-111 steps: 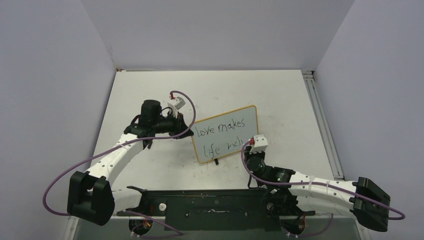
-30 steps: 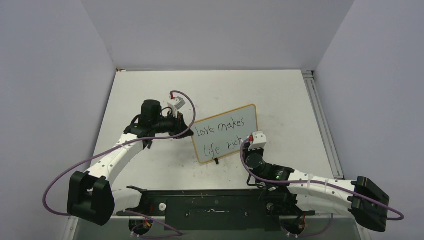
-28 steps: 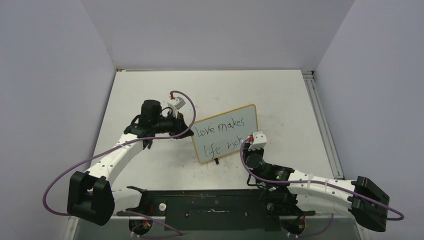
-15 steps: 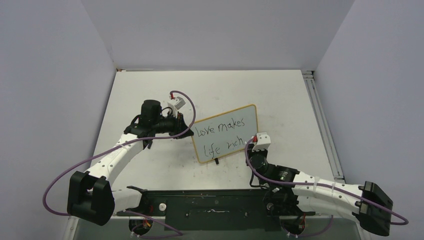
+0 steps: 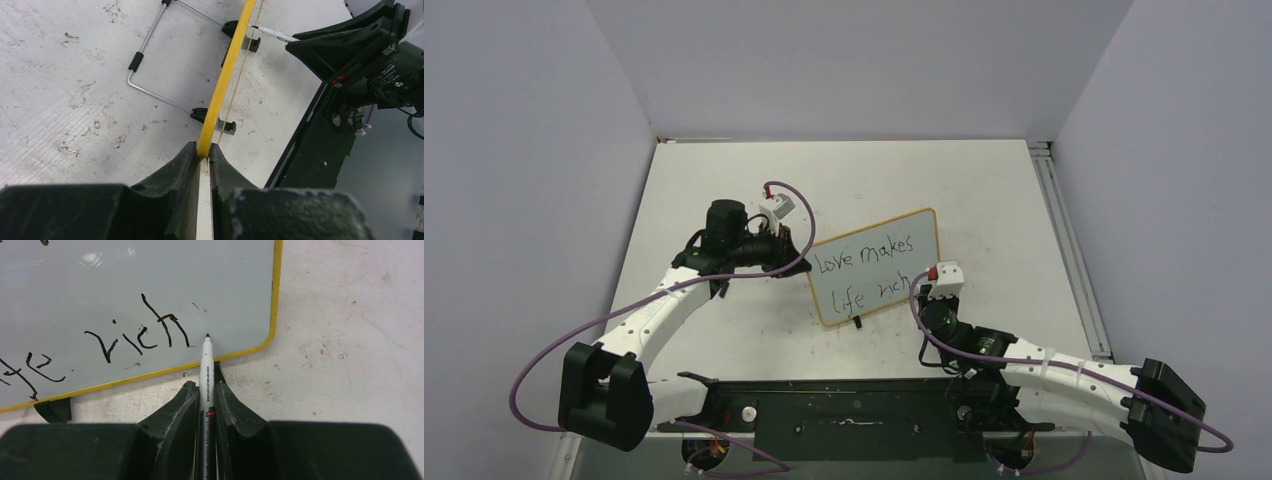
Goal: Write a sentence on the whiteboard
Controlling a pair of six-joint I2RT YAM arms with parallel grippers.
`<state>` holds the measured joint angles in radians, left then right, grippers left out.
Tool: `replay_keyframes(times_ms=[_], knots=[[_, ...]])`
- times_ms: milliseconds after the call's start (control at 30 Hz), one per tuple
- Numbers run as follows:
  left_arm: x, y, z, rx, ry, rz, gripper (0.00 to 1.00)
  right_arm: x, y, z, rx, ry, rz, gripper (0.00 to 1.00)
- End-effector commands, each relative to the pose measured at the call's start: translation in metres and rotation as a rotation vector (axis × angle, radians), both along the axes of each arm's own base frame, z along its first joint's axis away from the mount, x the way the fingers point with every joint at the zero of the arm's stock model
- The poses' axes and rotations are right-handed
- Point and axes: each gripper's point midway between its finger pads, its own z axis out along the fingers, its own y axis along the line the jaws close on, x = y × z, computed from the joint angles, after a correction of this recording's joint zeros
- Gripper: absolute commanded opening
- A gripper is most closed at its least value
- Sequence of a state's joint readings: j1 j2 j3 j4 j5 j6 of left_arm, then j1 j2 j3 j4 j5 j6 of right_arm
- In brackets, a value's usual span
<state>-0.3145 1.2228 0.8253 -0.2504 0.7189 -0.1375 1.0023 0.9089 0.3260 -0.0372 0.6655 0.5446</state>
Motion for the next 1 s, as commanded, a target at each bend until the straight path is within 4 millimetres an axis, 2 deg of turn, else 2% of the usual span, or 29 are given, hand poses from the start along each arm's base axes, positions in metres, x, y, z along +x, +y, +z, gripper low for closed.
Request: replay_keyframes(times_ms=[0, 267, 367, 633, 733, 867, 967], knots=[[0.005, -0.003, 0.016, -0.017, -0.046, -0.001, 0.00, 0.011, 0.012, 0.019, 0.071, -0.046, 0.003, 0.05], [0.005, -0.003, 0.014, -0.017, -0.042, -0.004, 0.00, 0.013, 0.012, 0.015, 0.070, -0.039, 0.005, 0.05], [0.005, -0.003, 0.014, -0.016, -0.040, -0.003, 0.00, 0.013, 0.010, 0.022, 0.083, -0.049, 0.001, 0.05], [0.005, -0.003, 0.015, -0.017, -0.037, 0.002, 0.00, 0.001, -0.009, 0.044, 0.078, -0.032, -0.024, 0.05], [0.005, -0.003, 0.017, -0.020, -0.038, 0.005, 0.07, -0.001, -0.011, 0.053, 0.093, -0.046, -0.015, 0.05], [0.003, -0.002, 0.017, -0.020, -0.037, 0.011, 0.25, 0.000, -0.005, 0.062, 0.115, -0.077, 0.016, 0.05], [0.002, 0.000, 0.018, -0.019, -0.041, 0.018, 0.34, 0.002, -0.001, 0.070, 0.126, -0.102, 0.033, 0.05]])
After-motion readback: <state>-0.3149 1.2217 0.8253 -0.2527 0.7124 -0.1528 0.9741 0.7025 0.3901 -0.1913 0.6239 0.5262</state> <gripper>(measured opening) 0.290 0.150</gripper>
